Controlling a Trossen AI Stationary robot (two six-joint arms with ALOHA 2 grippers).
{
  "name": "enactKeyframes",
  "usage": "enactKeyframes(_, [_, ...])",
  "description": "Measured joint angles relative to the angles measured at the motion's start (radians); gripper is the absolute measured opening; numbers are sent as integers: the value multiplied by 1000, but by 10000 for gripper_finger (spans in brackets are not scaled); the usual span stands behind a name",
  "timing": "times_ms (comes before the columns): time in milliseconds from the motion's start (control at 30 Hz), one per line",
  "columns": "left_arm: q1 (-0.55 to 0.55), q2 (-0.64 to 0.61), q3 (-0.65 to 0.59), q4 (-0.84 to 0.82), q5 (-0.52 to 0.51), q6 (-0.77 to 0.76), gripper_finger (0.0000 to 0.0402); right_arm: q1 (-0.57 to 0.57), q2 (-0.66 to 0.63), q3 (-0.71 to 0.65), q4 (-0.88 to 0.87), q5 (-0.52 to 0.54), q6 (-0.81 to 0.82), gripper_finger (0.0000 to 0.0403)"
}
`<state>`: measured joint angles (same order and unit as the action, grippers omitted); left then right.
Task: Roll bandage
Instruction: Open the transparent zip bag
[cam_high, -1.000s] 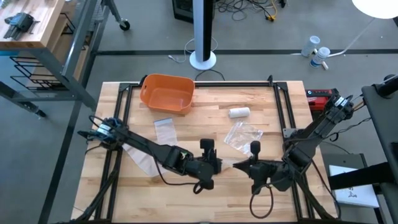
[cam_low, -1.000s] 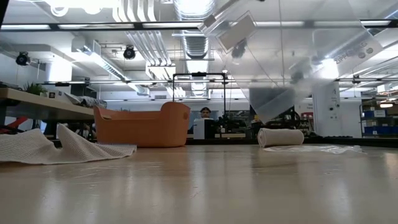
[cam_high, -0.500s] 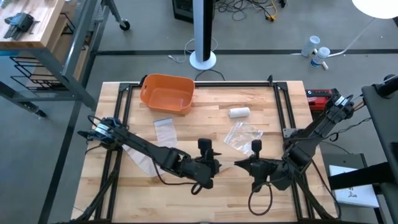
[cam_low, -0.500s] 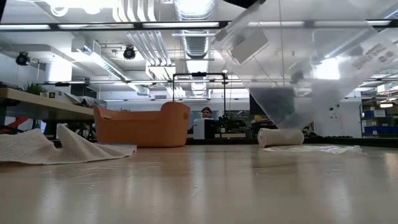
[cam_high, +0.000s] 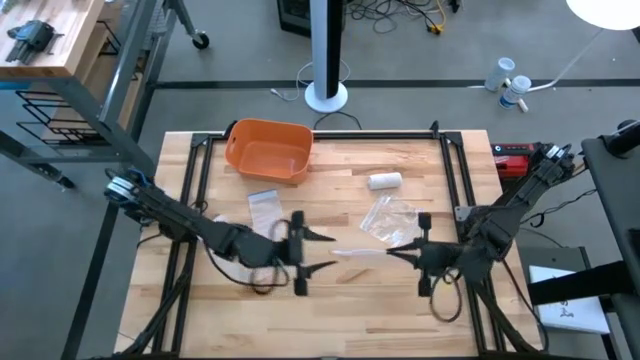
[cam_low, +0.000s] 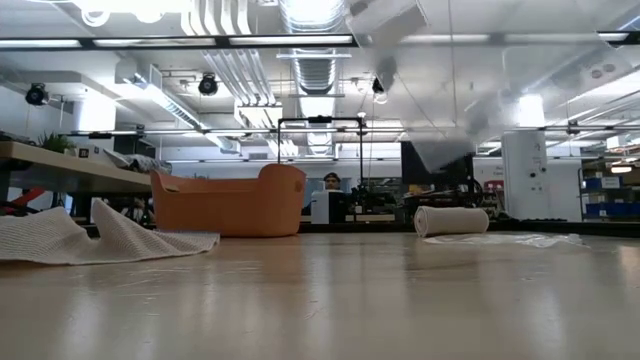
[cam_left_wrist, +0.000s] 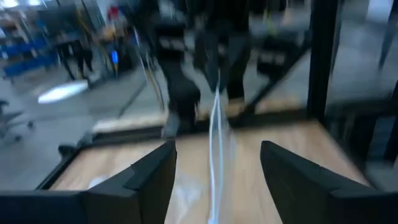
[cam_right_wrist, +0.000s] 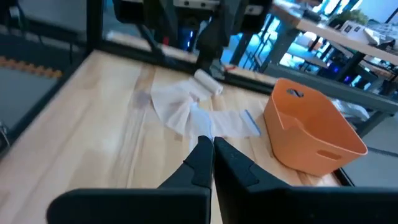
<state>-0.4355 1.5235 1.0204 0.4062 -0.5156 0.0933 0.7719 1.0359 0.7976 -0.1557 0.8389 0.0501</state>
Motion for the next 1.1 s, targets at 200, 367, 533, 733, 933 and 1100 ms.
enactKeyframes(200, [6,-65,-209,304,4,3,231,0,-121,-132,259,-10,-105,0])
enactKeyframes(367, [13,-71,-241,346,4,4,225,0,-158,-261,558,-62,-212,0])
enactKeyframes(533, [15,-50,-225,352,4,3,211,0,-158,-289,615,-62,-235,0])
enactKeyframes(733, [24,-8,-151,272,70,-47,191,0,-139,-265,618,-63,-262,0])
enactKeyframes(933, [37,11,-71,137,29,-23,166,0,-138,-264,614,-62,-273,0])
enactKeyframes(1100, [38,16,-65,120,28,4,116,0,-139,-264,614,-62,-260,0])
